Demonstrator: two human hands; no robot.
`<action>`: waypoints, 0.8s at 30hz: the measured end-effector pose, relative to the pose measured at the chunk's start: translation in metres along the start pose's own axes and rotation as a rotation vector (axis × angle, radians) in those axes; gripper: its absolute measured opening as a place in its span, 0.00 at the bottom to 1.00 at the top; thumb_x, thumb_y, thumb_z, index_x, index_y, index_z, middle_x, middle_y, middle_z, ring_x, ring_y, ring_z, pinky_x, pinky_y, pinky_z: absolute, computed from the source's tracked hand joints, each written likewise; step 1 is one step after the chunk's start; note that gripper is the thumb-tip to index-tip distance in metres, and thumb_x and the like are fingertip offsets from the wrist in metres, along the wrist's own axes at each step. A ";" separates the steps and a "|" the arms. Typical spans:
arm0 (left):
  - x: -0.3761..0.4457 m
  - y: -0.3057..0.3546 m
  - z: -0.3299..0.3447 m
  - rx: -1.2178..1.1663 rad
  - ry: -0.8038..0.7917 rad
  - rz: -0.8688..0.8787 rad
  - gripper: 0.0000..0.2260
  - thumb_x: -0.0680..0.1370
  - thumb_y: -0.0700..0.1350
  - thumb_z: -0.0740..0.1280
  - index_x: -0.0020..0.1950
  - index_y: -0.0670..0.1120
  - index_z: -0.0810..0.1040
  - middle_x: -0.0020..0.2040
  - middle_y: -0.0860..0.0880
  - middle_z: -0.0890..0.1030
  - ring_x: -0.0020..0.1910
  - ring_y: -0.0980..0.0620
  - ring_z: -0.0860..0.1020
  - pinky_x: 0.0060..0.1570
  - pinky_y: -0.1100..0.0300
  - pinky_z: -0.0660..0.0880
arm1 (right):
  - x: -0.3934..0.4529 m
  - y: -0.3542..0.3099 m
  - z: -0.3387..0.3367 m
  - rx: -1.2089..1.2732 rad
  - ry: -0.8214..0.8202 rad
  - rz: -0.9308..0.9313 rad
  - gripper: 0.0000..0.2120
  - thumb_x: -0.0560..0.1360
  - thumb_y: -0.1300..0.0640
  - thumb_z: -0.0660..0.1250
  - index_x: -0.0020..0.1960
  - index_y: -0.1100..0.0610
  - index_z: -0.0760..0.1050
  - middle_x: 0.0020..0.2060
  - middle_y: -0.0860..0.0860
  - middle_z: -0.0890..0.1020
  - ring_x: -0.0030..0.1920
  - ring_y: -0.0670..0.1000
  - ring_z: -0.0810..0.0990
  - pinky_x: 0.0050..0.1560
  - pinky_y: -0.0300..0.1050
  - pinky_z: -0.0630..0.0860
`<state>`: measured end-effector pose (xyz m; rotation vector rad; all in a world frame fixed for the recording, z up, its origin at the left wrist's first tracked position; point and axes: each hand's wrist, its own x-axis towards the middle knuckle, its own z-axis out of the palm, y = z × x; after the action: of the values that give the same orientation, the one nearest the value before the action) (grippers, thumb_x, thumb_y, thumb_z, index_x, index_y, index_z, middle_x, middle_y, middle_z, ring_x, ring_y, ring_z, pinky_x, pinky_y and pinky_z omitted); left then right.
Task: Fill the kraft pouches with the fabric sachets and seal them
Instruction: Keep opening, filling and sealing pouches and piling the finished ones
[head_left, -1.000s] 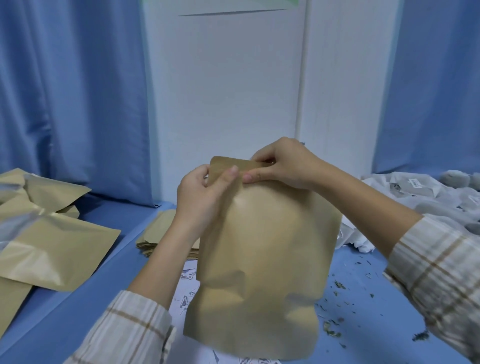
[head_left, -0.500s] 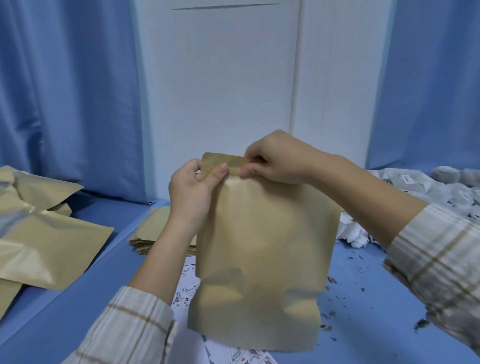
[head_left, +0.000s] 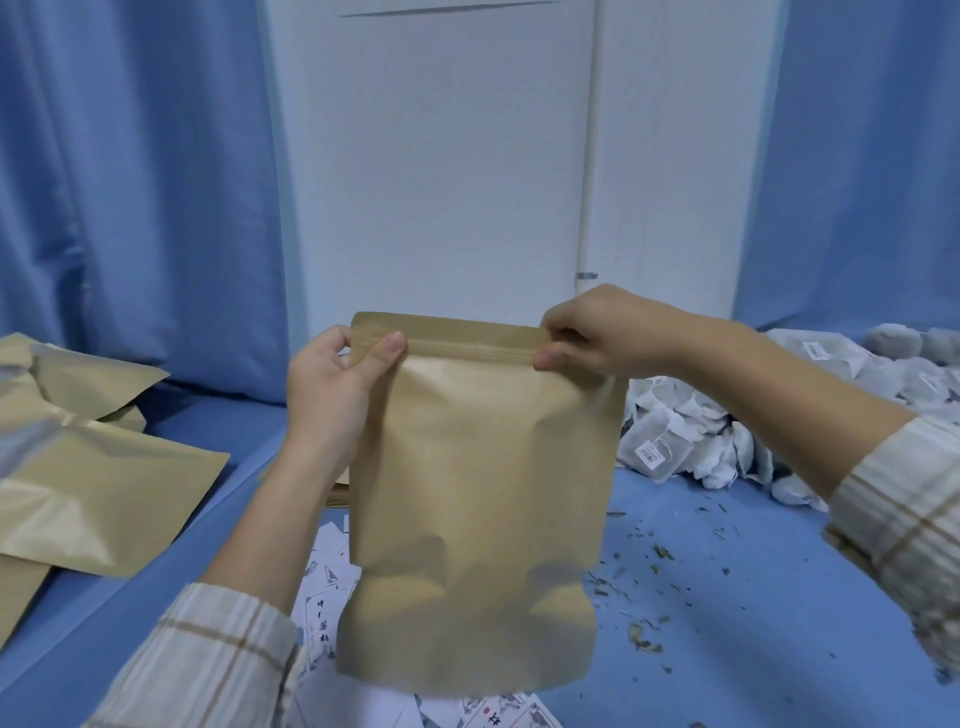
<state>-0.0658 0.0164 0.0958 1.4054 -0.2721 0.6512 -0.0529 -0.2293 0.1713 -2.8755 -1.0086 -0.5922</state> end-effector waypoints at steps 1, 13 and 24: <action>0.000 0.000 0.000 -0.001 0.003 0.000 0.08 0.73 0.45 0.72 0.38 0.46 0.76 0.29 0.53 0.80 0.29 0.55 0.76 0.35 0.59 0.73 | 0.000 0.001 0.001 0.000 0.004 0.001 0.20 0.76 0.47 0.64 0.32 0.54 0.61 0.26 0.48 0.66 0.29 0.45 0.65 0.31 0.35 0.62; 0.008 -0.005 -0.011 0.020 0.039 0.011 0.05 0.74 0.45 0.72 0.41 0.47 0.78 0.31 0.53 0.83 0.31 0.56 0.79 0.34 0.63 0.76 | -0.022 0.034 0.005 0.203 0.081 0.181 0.14 0.71 0.47 0.70 0.36 0.57 0.77 0.26 0.47 0.75 0.27 0.39 0.72 0.30 0.30 0.66; -0.010 0.013 0.021 0.185 0.097 0.159 0.13 0.74 0.48 0.72 0.38 0.42 0.72 0.30 0.47 0.76 0.32 0.53 0.70 0.35 0.60 0.66 | -0.026 0.005 0.047 0.945 0.181 0.733 0.20 0.72 0.45 0.69 0.53 0.60 0.73 0.30 0.55 0.81 0.26 0.51 0.81 0.26 0.40 0.78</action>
<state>-0.0770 -0.0057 0.1045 1.5336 -0.2536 0.8912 -0.0526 -0.2414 0.1187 -2.0357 -0.0744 -0.2036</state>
